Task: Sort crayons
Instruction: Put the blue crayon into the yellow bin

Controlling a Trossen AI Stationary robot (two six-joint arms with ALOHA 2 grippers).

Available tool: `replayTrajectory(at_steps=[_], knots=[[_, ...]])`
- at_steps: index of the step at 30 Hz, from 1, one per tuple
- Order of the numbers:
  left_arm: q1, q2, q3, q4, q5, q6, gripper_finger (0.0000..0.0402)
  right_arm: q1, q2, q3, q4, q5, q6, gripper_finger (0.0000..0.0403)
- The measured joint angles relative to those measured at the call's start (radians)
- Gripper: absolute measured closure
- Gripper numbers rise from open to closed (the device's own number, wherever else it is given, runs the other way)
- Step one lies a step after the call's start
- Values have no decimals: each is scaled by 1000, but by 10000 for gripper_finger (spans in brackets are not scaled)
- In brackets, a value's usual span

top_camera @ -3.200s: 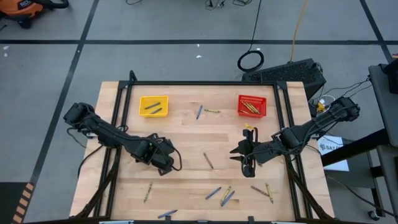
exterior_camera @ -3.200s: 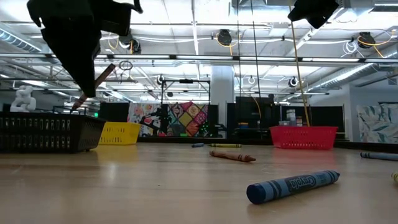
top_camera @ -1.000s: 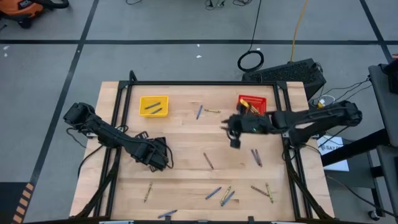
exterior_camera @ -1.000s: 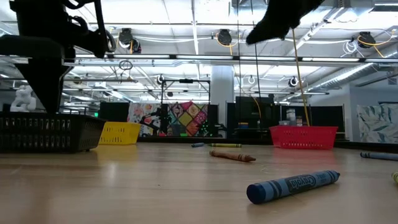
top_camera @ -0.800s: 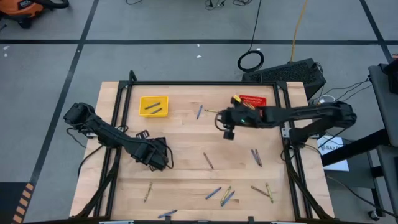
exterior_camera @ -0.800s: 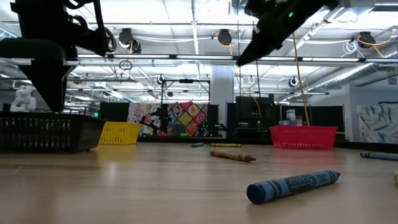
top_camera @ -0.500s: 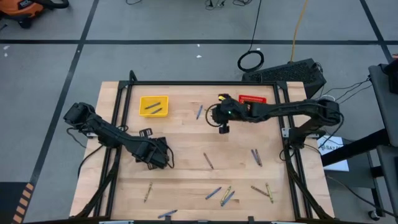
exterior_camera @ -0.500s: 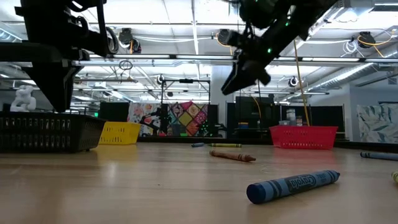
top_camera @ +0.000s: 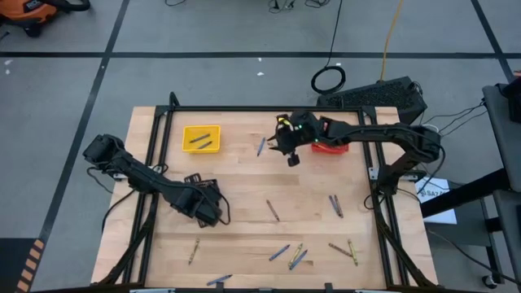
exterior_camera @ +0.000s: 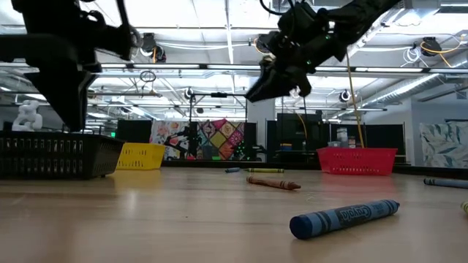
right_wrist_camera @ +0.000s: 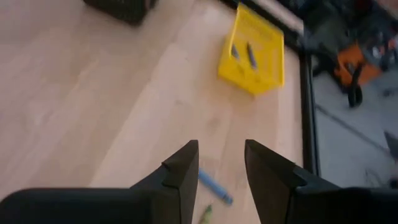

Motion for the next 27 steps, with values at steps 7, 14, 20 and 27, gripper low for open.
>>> replayTrajectory(at_steps=[7, 14, 20, 27], knots=[[21, 0, 9, 115, -1, 30, 333, -18, 111, 119, -50, -22, -65, 287], [38, 0, 45, 119, -1, 133, 333, -29, 318, 388, -421, -18, -100, 287], [26, 0, 45, 116, 1, 131, 333, -57, 381, 601, -662, -63, -102, 287], [26, 0, 45, 107, 2, 132, 333, -80, 399, 632, -682, -157, -148, 287]])
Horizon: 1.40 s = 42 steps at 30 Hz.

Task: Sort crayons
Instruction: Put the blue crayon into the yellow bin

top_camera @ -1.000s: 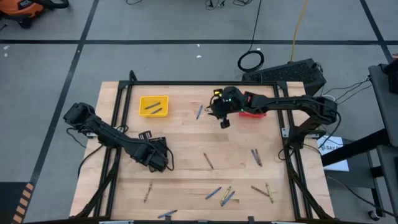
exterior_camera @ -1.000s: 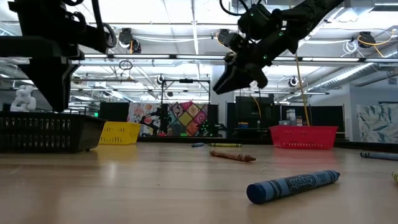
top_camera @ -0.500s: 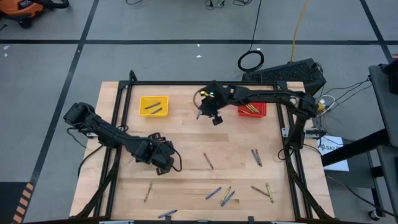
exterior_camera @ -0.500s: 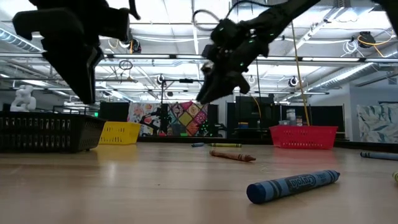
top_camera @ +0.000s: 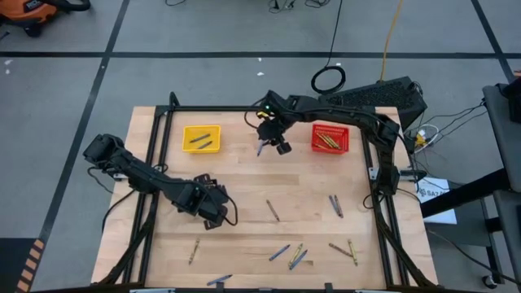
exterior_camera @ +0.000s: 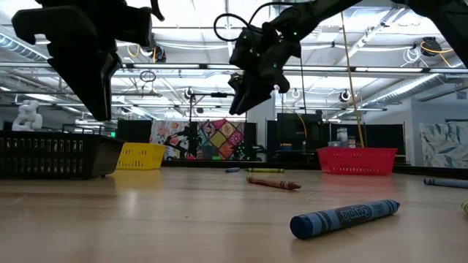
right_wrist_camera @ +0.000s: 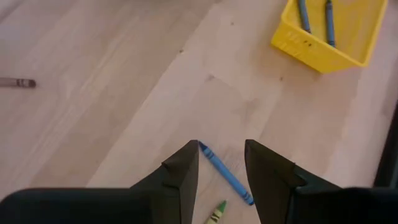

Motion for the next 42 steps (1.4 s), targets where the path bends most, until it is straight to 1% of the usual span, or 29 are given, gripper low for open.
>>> replayTrajectory(at_steps=[6, 9, 12, 15, 18, 21, 24, 39, 42], knots=[[0, 0, 0, -35, 0, 7, 333, -7, 63, -1, -2, -3, -27, 287], [0, 0, 0, -54, 0, 2, 333, -6, 101, -1, 9, -22, -31, 287], [0, 0, 0, -53, -1, 1, 333, -6, 137, -1, 22, -16, -71, 287], [0, 0, 0, -54, -1, 1, 333, -6, 154, -1, 61, -17, -79, 287], [0, 0, 0, -54, -1, 1, 333, -13, 174, 0, 63, -13, -98, 287], [0, 0, 0, -53, -1, 1, 333, -22, 189, -1, 70, 15, -113, 287], [1, 0, 0, -53, -1, 4, 333, -36, 192, -1, 70, 36, -126, 287], [11, 0, 0, -52, -17, 8, 333, -46, 199, -1, 74, 39, -147, 287], [26, 0, 0, -52, -18, 9, 333, -46, 199, 34, 10, 41, -151, 287]])
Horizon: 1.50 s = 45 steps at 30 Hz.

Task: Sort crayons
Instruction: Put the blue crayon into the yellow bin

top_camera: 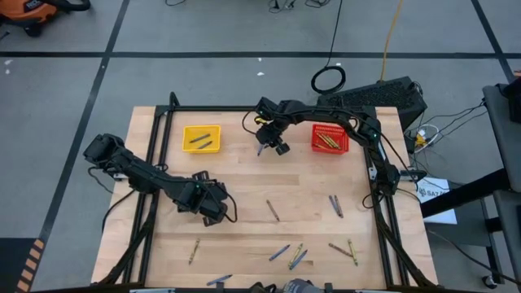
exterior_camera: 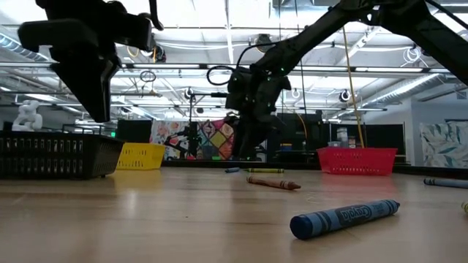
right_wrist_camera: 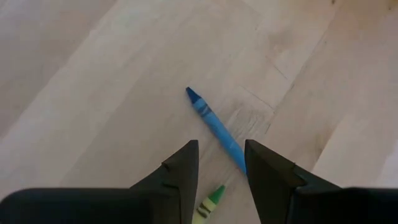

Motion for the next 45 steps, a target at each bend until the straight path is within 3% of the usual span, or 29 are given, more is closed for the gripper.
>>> replayTrajectory(at_steps=[5, 11, 37, 45], knots=[[25, 0, 0, 0, 0, 4, 333, 0, 0, 74, -105, -16, -10, 287], [44, 0, 0, 0, 0, 46, 333, -3, 24, 90, -98, -55, -12, 287], [47, 0, 0, 1, 7, 77, 333, -35, 74, 182, -231, -2, -157, 287], [55, 0, 0, 2, 6, 77, 333, -13, 77, 189, -232, 18, -131, 287]])
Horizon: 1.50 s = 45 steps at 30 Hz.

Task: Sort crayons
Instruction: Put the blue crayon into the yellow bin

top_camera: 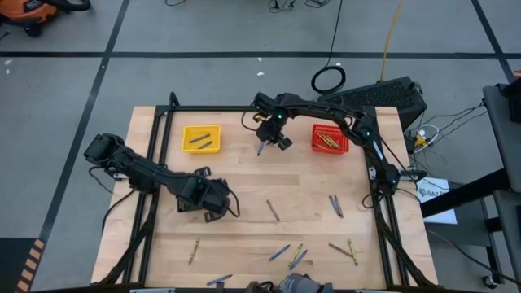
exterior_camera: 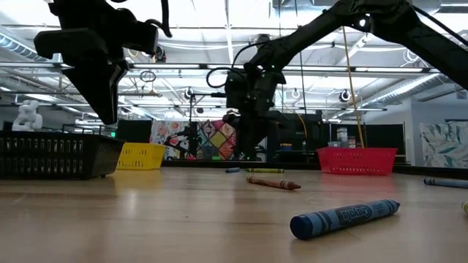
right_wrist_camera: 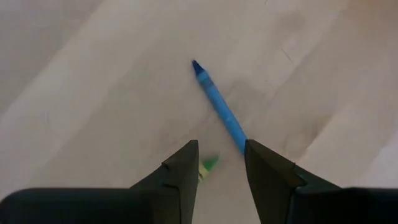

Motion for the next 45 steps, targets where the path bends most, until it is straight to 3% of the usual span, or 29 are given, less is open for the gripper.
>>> replayTrajectory(at_steps=[11, 20, 30, 35, 39, 45], knots=[[11, 0, 0, 0, -5, 1, 333, 125, 3, 5, 71, 1, 80, 287], [11, 0, 0, 0, -4, 30, 333, 77, 41, 5, 93, 0, 131, 287], [11, 0, 0, 5, -5, 47, 333, 76, 38, 74, 116, -29, 336, 287], [11, 0, 0, 7, -6, 44, 333, 76, 37, 76, 98, -12, 554, 287], [11, 0, 0, 8, -6, 43, 333, 77, 37, 76, 100, 86, 839, 287], [11, 0, 0, 8, -7, 43, 333, 71, 37, 77, 102, 181, 1117, 287]])
